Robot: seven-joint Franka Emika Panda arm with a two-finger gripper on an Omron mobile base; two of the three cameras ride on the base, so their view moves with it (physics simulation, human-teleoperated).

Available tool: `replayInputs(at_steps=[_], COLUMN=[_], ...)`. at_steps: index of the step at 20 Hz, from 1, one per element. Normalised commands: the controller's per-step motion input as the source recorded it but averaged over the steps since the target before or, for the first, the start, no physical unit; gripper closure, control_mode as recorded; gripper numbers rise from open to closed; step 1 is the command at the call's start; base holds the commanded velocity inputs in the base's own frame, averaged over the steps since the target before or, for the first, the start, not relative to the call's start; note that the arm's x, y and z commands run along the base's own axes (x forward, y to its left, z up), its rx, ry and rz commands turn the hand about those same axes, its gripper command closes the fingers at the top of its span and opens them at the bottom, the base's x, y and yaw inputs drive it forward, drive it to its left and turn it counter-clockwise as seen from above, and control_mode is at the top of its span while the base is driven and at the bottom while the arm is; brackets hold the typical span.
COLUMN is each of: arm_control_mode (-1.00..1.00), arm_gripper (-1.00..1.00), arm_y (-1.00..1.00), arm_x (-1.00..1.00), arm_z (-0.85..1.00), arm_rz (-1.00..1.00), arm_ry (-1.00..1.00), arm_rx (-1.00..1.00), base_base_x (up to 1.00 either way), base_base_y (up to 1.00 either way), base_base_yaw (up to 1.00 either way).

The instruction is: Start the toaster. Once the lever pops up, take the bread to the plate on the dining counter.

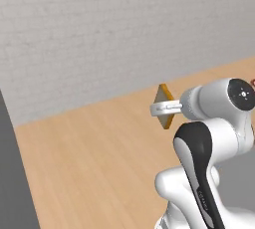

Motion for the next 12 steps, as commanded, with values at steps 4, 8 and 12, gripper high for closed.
replayInputs(at_steps=[4,8,12], arm_control_mode=[1.0,1.0,1.0], arm_gripper=[1.0,1.0,1.0], arm_y=[0.0,0.0,0.0], arm_x=[0.0,0.0,0.0], arm_z=[0.0,0.0,0.0], arm_rz=[0.0,0.0,0.0], arm_ry=[0.0,0.0,0.0], arm_rx=[0.0,0.0,0.0], base_base_x=[1.0,1.0,1.0], base_base_y=[0.16,0.01,0.0], base_base_yaw=[-0.22,-0.27,-0.4])
